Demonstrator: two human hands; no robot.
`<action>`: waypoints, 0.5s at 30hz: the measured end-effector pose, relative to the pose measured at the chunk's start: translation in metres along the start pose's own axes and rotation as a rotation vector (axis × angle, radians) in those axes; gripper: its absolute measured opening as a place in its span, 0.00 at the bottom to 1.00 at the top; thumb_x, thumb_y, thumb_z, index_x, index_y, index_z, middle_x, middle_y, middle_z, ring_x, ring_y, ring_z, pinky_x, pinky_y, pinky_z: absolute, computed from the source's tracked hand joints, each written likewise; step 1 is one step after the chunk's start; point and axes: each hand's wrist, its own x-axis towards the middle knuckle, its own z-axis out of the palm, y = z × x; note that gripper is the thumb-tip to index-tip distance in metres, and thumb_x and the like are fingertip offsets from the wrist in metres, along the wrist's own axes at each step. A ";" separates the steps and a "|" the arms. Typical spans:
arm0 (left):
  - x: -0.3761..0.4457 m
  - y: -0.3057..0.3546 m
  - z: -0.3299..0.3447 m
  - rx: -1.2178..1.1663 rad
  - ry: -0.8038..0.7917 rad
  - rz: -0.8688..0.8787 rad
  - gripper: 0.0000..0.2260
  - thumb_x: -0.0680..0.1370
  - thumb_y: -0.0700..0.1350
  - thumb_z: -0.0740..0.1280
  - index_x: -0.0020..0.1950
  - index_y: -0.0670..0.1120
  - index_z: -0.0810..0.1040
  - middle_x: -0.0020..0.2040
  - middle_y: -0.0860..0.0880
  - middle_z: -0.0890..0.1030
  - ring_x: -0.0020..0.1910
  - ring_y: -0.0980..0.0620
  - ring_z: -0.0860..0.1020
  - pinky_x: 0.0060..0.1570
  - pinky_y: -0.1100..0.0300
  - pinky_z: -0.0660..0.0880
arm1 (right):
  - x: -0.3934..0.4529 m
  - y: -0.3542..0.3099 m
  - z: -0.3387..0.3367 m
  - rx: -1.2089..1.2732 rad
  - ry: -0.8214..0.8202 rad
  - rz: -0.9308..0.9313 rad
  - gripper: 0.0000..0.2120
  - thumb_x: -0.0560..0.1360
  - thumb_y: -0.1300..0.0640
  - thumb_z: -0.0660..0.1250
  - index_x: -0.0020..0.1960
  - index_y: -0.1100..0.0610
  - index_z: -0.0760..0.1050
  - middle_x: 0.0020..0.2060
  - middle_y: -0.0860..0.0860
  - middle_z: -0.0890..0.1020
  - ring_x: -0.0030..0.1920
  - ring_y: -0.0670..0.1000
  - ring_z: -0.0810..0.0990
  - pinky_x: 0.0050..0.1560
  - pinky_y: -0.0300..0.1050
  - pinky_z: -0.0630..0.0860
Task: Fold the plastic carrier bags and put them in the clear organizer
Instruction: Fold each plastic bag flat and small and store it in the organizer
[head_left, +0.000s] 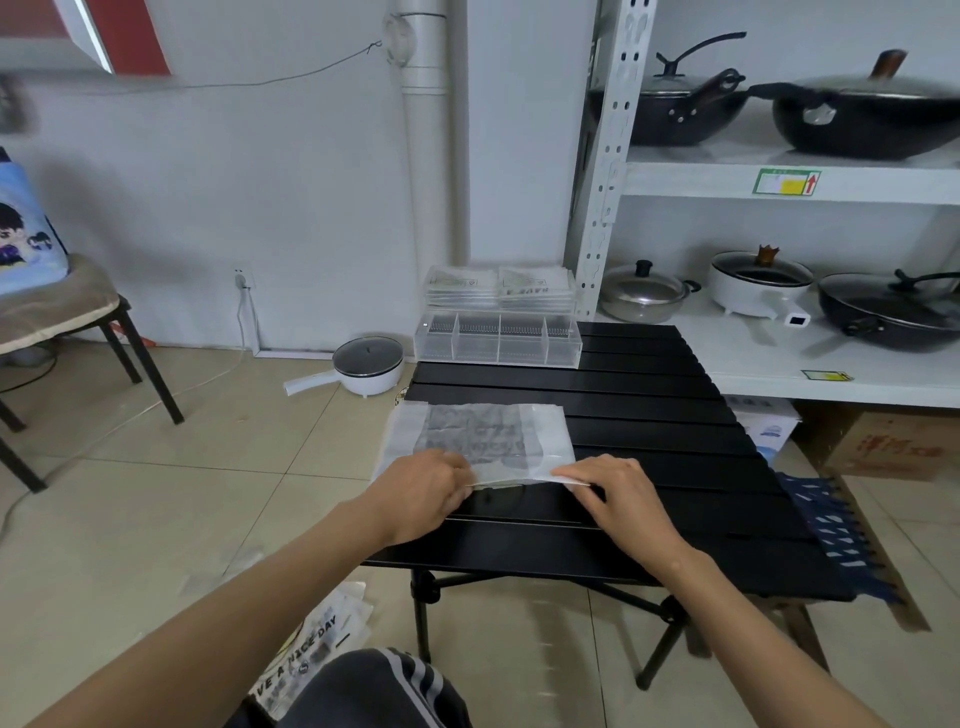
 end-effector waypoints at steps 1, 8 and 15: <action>0.001 -0.001 0.000 -0.015 -0.015 -0.005 0.13 0.82 0.49 0.55 0.55 0.48 0.78 0.56 0.51 0.77 0.53 0.49 0.76 0.49 0.50 0.76 | 0.000 -0.001 0.000 0.024 0.004 0.014 0.11 0.78 0.54 0.68 0.58 0.43 0.80 0.50 0.35 0.81 0.50 0.39 0.76 0.57 0.42 0.66; -0.001 0.003 -0.006 -0.071 -0.025 0.016 0.14 0.82 0.51 0.56 0.64 0.51 0.74 0.62 0.52 0.75 0.60 0.50 0.74 0.55 0.52 0.75 | 0.003 0.002 0.003 0.086 0.008 0.105 0.11 0.78 0.59 0.67 0.53 0.44 0.82 0.46 0.34 0.81 0.48 0.41 0.76 0.57 0.52 0.72; -0.035 -0.024 -0.001 -0.162 0.119 -0.250 0.23 0.74 0.56 0.70 0.68 0.54 0.71 0.63 0.57 0.75 0.59 0.56 0.75 0.56 0.61 0.72 | -0.002 0.008 -0.004 0.230 0.080 0.210 0.14 0.77 0.58 0.67 0.47 0.38 0.80 0.42 0.34 0.81 0.48 0.43 0.78 0.60 0.55 0.72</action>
